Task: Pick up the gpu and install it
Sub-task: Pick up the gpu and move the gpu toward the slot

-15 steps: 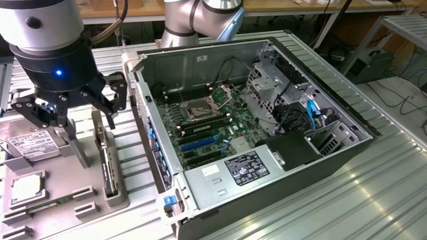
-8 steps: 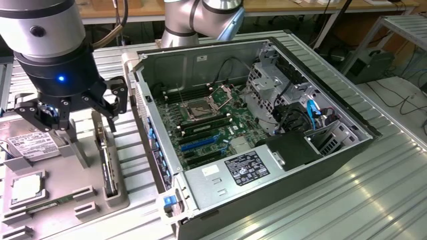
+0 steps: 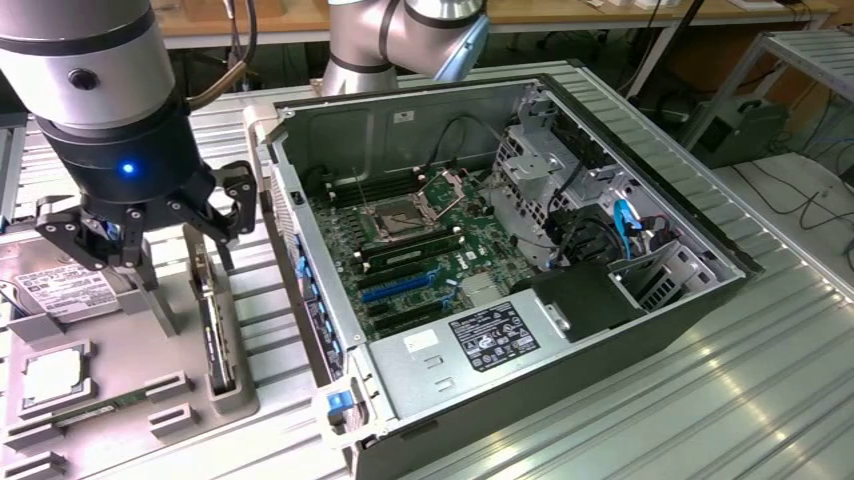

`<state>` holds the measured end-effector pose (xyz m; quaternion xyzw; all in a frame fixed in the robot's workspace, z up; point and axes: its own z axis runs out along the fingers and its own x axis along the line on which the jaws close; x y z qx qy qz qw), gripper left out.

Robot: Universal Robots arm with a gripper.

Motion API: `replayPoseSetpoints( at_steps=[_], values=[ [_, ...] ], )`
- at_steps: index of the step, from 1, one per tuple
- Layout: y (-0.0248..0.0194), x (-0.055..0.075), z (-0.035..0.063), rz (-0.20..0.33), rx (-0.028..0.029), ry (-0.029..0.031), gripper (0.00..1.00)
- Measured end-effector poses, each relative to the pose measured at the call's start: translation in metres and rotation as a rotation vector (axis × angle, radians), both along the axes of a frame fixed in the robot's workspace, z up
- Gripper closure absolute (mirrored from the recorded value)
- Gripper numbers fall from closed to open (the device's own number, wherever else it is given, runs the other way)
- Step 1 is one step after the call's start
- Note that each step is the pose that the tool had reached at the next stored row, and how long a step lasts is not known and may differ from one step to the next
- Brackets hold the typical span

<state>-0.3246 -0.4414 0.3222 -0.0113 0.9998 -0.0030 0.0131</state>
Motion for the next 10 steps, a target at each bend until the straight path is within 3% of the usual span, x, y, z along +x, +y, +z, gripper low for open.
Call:
replayPoseSetpoints(
  at_steps=[10],
  values=[
    [0.0000, 0.0001, -0.0103, 0.000, 0.0001, -0.0030, 0.34]
  ],
)
